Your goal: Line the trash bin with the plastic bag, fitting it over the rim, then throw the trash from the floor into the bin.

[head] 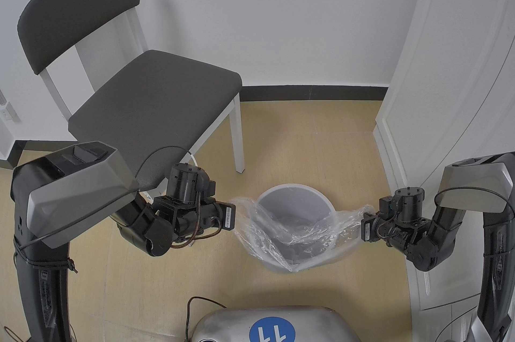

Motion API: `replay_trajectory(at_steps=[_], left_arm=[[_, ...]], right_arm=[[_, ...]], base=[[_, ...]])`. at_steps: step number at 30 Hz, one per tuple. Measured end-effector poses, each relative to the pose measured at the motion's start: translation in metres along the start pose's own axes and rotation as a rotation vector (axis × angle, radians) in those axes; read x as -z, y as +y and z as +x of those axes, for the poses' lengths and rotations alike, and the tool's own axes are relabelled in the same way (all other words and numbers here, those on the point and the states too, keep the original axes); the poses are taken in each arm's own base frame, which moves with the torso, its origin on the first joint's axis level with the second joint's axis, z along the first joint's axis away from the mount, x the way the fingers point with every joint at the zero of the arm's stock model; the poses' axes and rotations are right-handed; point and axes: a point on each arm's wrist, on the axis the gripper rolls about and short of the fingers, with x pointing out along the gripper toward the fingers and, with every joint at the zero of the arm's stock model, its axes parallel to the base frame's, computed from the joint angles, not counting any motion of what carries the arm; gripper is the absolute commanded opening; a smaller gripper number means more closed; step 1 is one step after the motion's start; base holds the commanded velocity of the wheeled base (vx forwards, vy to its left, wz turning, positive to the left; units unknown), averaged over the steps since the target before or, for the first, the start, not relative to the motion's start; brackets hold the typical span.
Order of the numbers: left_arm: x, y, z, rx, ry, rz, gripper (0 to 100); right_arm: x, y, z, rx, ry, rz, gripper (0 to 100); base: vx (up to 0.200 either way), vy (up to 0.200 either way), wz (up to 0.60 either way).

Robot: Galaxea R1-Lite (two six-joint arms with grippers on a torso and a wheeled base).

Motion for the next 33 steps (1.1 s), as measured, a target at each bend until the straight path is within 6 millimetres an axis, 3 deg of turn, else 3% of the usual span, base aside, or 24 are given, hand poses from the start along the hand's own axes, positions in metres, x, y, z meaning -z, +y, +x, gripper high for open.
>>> replay_trajectory(at_steps=[6, 15, 22, 33], left_arm=[[-0.016, -0.013, 0.016, 0.044, -0.136, -0.077, 0], [-0.02, -0.018, 0.038, 0.077, -0.237, -0.145, 0], [-0.004, -0.012, 0.047, 0.063, -0.201, -0.15, 0], [0.015, 0.001, 0.04, 0.018, -0.079, -0.105, 0]], right_arm=[[-0.014, -0.009, 0.003, 0.028, -0.061, 0.032, 0], [-0.043, -0.008, 0.017, 0.042, -0.271, 0.125, 0], [-0.026, 0.0, 0.022, 0.023, -0.236, 0.11, 0], [-0.005, 0.009, 0.015, -0.003, -0.153, 0.062, 0]], base=[[0.0, 0.0, 0.0], [0.0, 0.0, 0.0], [0.0, 0.0, 0.0], [0.0, 0.0, 0.0]])
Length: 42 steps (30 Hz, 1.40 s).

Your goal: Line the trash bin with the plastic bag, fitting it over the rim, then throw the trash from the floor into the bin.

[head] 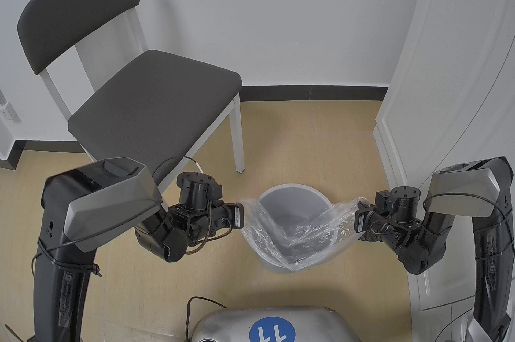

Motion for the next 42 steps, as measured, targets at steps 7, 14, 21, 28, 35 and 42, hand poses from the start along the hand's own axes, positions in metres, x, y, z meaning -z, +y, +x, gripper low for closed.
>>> replay_trajectory(at_steps=[7, 14, 21, 28, 35, 42], left_arm=[[-0.011, 0.007, -0.017, -0.038, 0.076, 0.019, 0], [-0.019, 0.015, -0.035, -0.07, 0.188, 0.049, 0], [-0.025, 0.016, -0.045, -0.065, 0.228, 0.08, 0], [-0.015, 0.012, -0.04, -0.053, 0.255, 0.091, 0], [-0.003, 0.013, -0.031, -0.046, 0.266, 0.123, 0], [0.008, 0.021, -0.024, -0.054, 0.287, 0.152, 0]], right_arm=[[0.004, -0.006, -0.011, 0.01, 0.088, -0.054, 0], [-0.001, -0.011, -0.026, -0.004, 0.166, -0.075, 0], [0.0, -0.014, -0.036, -0.013, 0.195, -0.113, 0], [0.011, -0.007, -0.036, -0.034, 0.226, -0.137, 0], [0.026, -0.003, -0.025, -0.043, 0.222, -0.148, 0], [0.043, -0.003, -0.016, -0.041, 0.255, -0.152, 0]], base=[[0.0, 0.0, 0.0], [0.0, 0.0, 0.0], [0.0, 0.0, 0.0], [0.0, 0.0, 0.0], [0.0, 0.0, 0.0], [0.0, 0.0, 0.0]])
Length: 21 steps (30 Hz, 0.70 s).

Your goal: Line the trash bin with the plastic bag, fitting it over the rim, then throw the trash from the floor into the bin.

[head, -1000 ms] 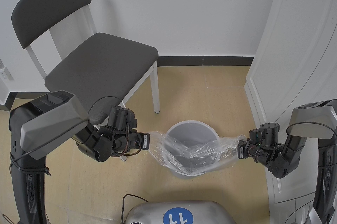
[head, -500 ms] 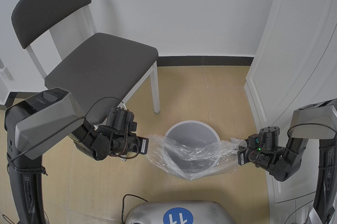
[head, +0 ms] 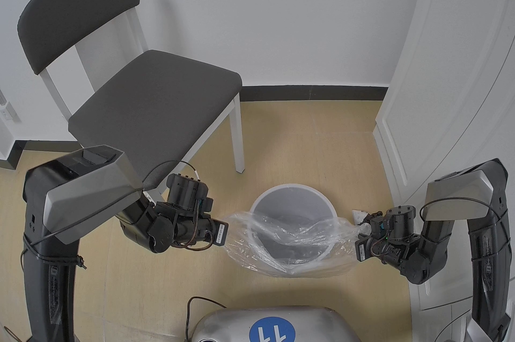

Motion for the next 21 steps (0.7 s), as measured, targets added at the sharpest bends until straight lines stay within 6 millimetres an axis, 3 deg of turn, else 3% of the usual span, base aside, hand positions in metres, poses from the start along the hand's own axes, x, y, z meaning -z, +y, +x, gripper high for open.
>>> replay_trajectory(at_steps=[10, 21], left_arm=[[0.02, 0.011, 0.001, 0.026, 0.055, 0.063, 0], [0.019, 0.02, -0.011, 0.062, 0.093, 0.045, 0]], right_arm=[[0.011, -0.002, -0.004, 0.0, 0.046, -0.063, 0], [0.012, -0.005, -0.017, -0.001, 0.067, -0.113, 0]], base=[[0.0, 0.0, 0.0], [0.0, 0.0, 0.0]])
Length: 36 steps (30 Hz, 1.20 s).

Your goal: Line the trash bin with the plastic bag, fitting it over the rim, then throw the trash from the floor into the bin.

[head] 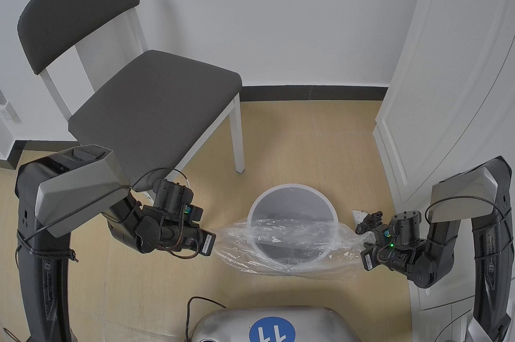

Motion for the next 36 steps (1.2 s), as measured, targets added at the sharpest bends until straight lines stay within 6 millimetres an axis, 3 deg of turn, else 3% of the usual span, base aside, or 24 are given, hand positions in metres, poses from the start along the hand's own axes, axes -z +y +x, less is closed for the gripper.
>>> replay_trajectory(at_steps=[18, 19, 27, 36], left_arm=[[0.002, -0.002, 0.021, -0.009, -0.081, 0.034, 0], [0.003, -0.002, 0.021, -0.009, -0.086, 0.035, 0], [0.005, -0.002, 0.017, 0.001, -0.088, 0.026, 0], [0.003, -0.003, 0.011, 0.003, -0.096, 0.027, 0]], right_arm=[[0.005, 0.013, 0.018, 0.001, -0.024, -0.009, 0], [0.006, 0.013, 0.018, 0.001, -0.024, -0.009, 100], [0.006, 0.012, 0.013, -0.008, -0.031, -0.008, 100], [-0.004, -0.012, -0.013, -0.168, -0.103, 0.03, 100]], base=[[0.0, 0.0, 0.0], [0.0, 0.0, 0.0], [0.0, 0.0, 0.0], [0.0, 0.0, 0.0]])
